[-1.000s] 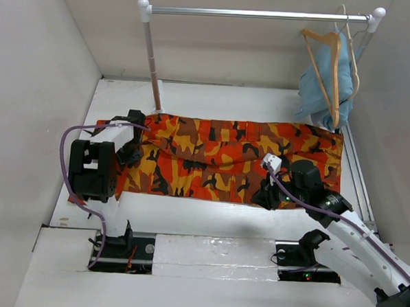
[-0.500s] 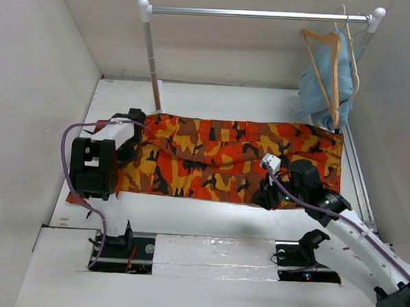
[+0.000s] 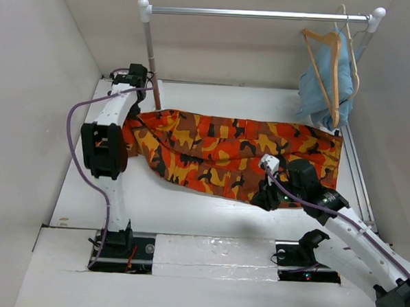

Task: Place the trousers on the hanger
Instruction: Flatten out the trousers at the center of the board.

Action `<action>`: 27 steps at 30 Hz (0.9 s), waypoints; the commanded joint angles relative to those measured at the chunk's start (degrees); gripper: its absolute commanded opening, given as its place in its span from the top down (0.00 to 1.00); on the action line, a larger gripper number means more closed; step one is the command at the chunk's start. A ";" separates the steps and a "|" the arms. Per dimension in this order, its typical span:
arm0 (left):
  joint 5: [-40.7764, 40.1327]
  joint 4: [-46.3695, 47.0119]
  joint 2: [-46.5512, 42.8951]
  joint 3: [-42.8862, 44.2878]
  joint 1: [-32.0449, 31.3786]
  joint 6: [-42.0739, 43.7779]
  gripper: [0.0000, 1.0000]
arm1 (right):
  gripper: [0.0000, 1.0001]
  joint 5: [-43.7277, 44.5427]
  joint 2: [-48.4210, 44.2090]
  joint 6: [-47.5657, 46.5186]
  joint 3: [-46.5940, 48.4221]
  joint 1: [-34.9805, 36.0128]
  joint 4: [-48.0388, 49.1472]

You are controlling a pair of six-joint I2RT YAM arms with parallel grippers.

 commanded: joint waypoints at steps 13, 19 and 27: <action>8.98 9.29 -27.77 -28.29 1.22 -2.76 0.92 | 0.79 1.14 -2.81 1.12 0.10 0.14 1.26; 16.99 12.90 -34.39 -48.18 1.93 -11.20 0.74 | 0.92 1.58 -2.28 0.07 1.95 0.66 0.38; 12.87 13.07 -39.22 -58.10 3.14 -22.00 0.56 | 0.76 1.94 -3.69 0.16 2.13 1.19 -0.58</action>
